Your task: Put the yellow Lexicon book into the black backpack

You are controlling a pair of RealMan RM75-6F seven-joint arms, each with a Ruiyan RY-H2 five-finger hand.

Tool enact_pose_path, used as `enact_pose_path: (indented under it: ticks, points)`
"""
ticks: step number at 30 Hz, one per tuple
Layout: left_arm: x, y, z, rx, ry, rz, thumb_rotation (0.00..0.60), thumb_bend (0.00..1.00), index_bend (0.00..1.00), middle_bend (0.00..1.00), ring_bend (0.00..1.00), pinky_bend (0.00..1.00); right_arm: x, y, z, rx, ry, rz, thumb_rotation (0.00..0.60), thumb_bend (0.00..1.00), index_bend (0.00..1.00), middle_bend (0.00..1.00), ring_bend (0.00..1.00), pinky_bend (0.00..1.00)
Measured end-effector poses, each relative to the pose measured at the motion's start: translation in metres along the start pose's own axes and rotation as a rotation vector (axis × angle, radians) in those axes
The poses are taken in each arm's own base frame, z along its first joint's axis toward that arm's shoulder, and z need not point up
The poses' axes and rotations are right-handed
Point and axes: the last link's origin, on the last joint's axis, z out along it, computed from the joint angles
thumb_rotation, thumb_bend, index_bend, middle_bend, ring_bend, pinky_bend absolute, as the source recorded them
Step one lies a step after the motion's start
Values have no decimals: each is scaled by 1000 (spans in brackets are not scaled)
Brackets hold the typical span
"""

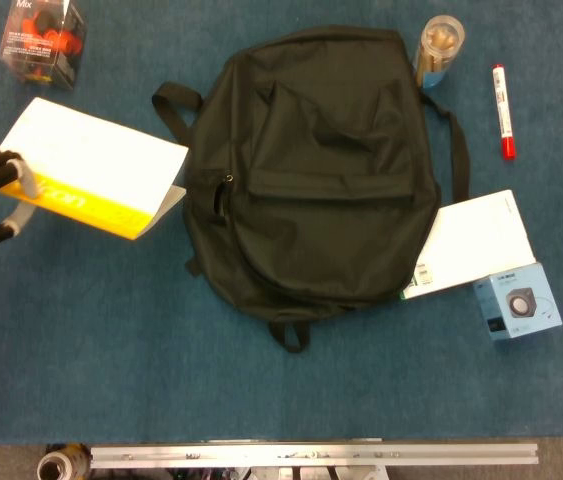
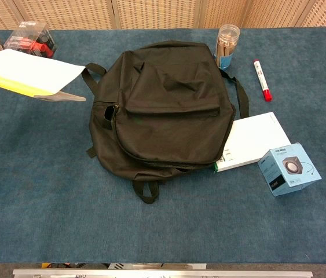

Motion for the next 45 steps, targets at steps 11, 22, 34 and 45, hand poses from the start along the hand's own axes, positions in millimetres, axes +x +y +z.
enact_pose_path:
  ticks: [11, 22, 34, 45]
  points:
    - [6, 4, -22, -10, 3, 17, 600, 403, 627, 589, 516, 665, -28, -63, 35, 155, -192, -6, 600, 48, 469, 456, 333, 417]
    - [9, 4, -37, -3, -3, 39, 600, 403, 627, 589, 516, 665, -71, -113, 69, 248, -291, -81, 600, 2, 436, 450, 318, 418]
    - [13, 3, -47, 3, -6, 57, 600, 403, 627, 589, 516, 665, -127, -169, 95, 294, -389, -112, 600, 0, 414, 443, 318, 418]
    - [13, 3, -52, 7, -9, 58, 600, 404, 627, 589, 516, 665, -155, -188, 102, 278, -367, -204, 600, 0, 400, 440, 318, 418]
